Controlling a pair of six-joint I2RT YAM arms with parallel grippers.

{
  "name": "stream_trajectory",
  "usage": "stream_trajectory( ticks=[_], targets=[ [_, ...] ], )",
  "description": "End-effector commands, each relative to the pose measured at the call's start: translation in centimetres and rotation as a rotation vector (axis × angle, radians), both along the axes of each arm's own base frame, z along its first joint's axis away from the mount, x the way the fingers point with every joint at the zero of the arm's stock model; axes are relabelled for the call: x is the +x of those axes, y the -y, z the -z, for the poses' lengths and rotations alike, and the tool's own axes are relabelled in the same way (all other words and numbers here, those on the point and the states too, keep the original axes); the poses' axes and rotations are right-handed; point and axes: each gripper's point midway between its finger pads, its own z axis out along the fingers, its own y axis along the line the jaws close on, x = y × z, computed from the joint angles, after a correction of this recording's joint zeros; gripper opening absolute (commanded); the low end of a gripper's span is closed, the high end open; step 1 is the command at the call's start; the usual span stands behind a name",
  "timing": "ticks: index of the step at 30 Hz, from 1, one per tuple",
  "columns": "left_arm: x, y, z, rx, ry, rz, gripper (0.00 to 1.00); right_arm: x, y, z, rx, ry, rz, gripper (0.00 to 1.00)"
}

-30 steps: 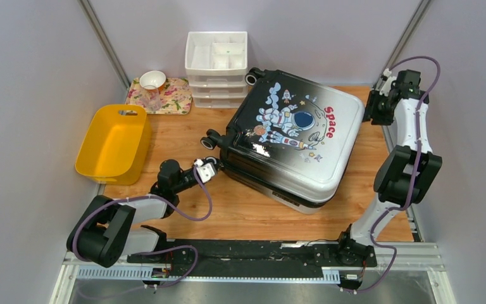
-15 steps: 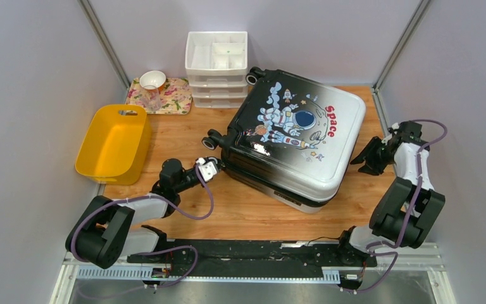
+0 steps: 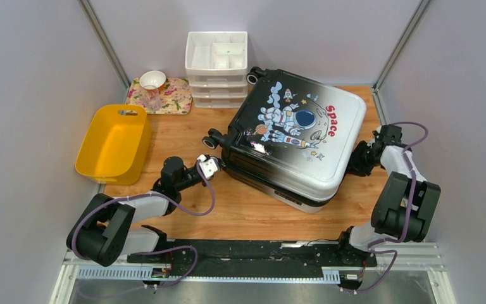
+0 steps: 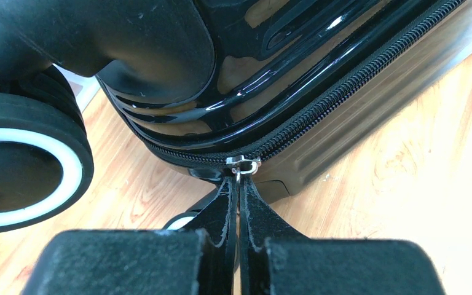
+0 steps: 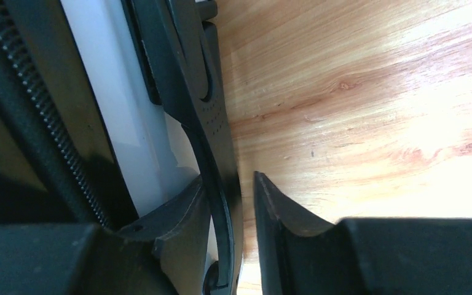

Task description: Open, take out, and arrange the luggage

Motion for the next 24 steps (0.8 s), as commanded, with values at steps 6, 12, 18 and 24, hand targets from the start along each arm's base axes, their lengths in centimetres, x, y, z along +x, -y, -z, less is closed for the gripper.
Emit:
stream_trajectory(
  ticks=[6,12,18,24],
  targets=[
    [-1.9,2.0,1.0,-0.012,-0.150,0.053,0.00,-2.6,2.4,2.0,-0.129,-0.128,-0.010,0.00],
    [-4.0,1.1,2.4,0.006,-0.213,0.018,0.00,-1.6,9.9,-0.5,-0.324,-0.129,-0.009,0.00],
    [-3.8,-1.8,4.1,0.023,-0.189,-0.091,0.00,0.0,15.0,-0.9,-0.496,-0.134,-0.031,0.00],
    [-0.5,-2.7,2.4,-0.015,-0.124,-0.151,0.00,0.6,17.3,-0.1,-0.590,-0.161,-0.077,0.00]
  ],
)
